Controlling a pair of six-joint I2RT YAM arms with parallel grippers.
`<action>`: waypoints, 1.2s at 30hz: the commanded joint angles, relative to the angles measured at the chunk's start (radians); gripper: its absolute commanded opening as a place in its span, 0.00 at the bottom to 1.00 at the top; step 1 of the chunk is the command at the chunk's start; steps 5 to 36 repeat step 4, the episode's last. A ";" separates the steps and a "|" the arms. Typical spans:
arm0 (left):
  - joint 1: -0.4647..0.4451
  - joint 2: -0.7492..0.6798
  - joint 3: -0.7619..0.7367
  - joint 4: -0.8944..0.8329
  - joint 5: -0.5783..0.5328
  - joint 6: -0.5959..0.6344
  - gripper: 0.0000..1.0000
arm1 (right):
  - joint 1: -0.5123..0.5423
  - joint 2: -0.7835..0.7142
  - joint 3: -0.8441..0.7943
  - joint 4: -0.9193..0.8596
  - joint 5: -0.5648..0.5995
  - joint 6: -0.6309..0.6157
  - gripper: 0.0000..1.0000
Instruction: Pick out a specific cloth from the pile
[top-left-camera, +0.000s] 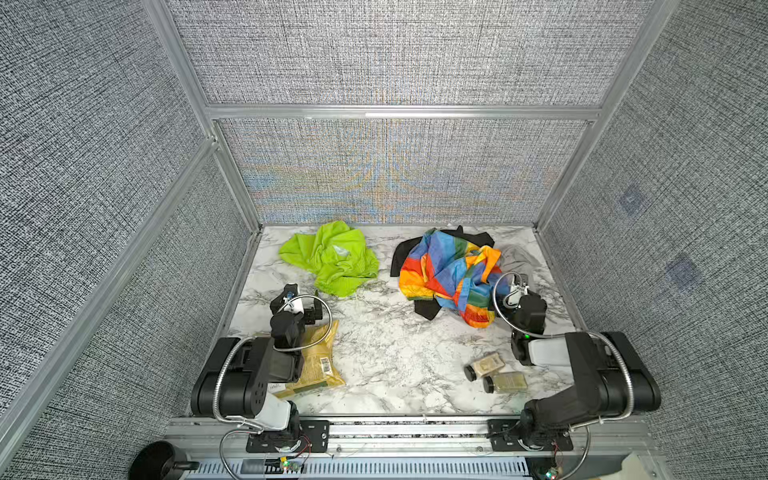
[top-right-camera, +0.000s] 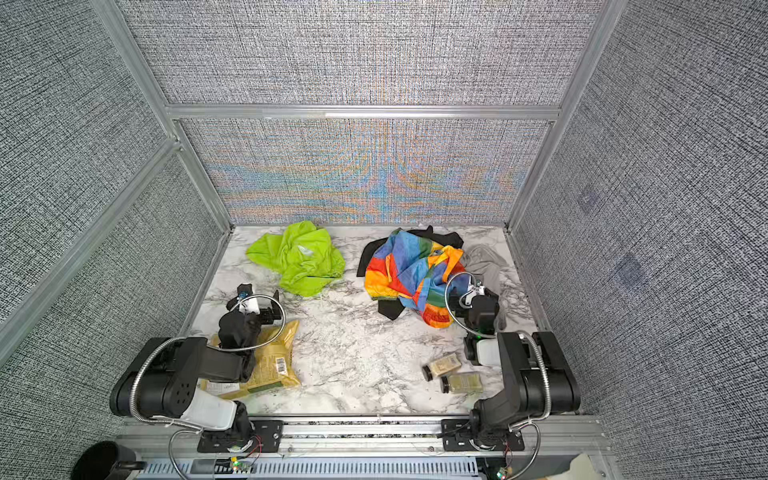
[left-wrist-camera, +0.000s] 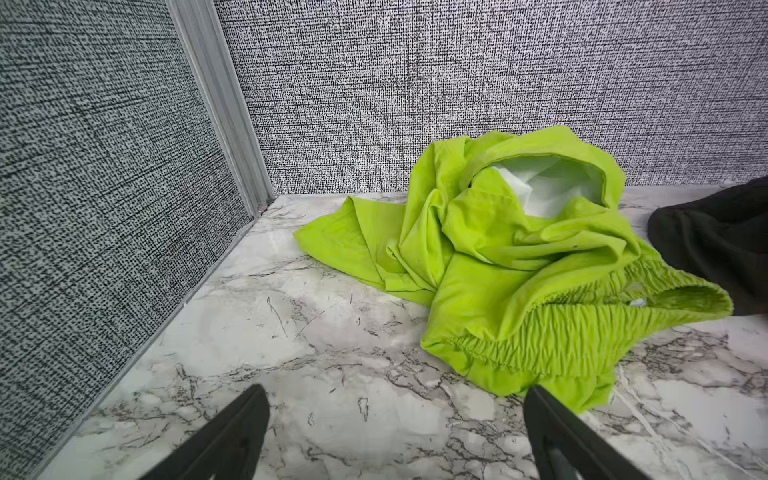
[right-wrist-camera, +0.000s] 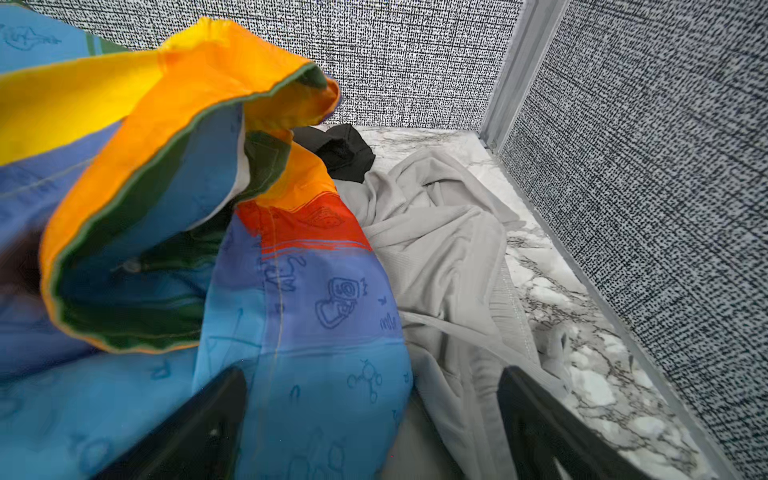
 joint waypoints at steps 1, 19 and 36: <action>0.001 0.004 0.004 0.052 0.009 0.001 0.99 | 0.000 -0.005 0.008 0.017 -0.014 -0.007 0.99; 0.001 0.000 0.004 0.046 0.008 0.001 0.99 | 0.000 -0.004 0.009 0.018 -0.013 -0.007 0.99; 0.001 0.000 0.004 0.046 0.008 0.001 0.99 | 0.000 -0.004 0.009 0.018 -0.013 -0.007 0.99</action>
